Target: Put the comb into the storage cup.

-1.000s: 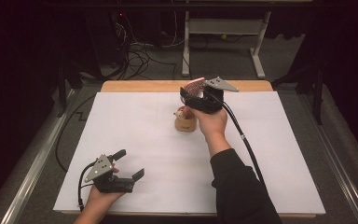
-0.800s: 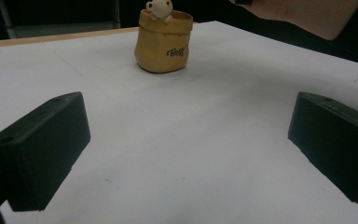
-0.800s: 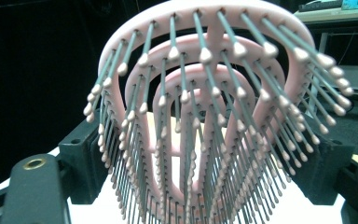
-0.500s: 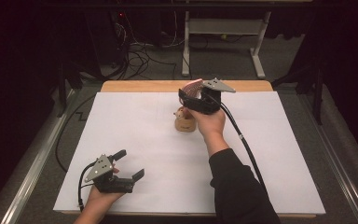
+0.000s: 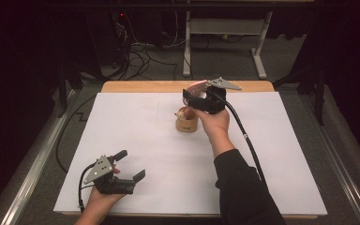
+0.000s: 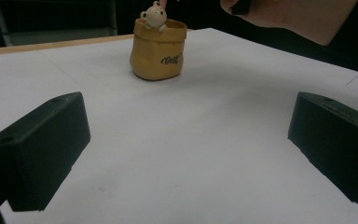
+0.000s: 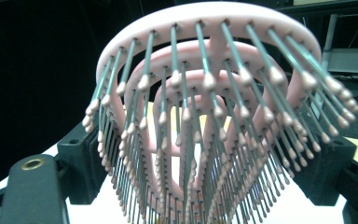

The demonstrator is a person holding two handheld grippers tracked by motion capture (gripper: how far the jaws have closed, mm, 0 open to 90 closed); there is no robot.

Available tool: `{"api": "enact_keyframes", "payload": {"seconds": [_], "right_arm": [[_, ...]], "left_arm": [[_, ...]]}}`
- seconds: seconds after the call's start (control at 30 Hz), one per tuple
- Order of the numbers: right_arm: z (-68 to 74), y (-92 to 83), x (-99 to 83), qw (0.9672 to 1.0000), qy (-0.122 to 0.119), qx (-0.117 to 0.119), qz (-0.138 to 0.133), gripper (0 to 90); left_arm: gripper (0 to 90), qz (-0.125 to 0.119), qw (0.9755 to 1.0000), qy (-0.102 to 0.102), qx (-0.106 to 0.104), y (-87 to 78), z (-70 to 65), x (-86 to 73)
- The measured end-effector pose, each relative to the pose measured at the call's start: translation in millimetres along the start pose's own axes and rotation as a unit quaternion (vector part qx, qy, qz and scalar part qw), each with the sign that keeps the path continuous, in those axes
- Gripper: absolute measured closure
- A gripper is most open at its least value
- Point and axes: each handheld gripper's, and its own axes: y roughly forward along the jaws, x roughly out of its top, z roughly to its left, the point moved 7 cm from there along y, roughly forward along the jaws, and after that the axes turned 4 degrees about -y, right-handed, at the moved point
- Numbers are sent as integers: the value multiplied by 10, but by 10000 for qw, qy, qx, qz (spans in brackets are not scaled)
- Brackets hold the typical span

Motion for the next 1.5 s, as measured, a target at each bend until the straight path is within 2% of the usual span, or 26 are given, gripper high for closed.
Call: {"api": "enact_keyframes", "payload": {"seconds": [0.37, 0.97, 1.5], "right_arm": [[-51, -9, -24, 9997, -39, -222, 82, 174], [-213, -90, -80, 9986, 157, -478, 160, 146], [-323, -214, -193, 9985, 175, -486, 183, 119]], "left_arm": [[0, 4, 10000, 54, -48, -2, -21, 2], [0, 21, 10000, 51, -29, 0, -18, 0], [0, 20, 10000, 72, -53, 12, -33, 3]]}}
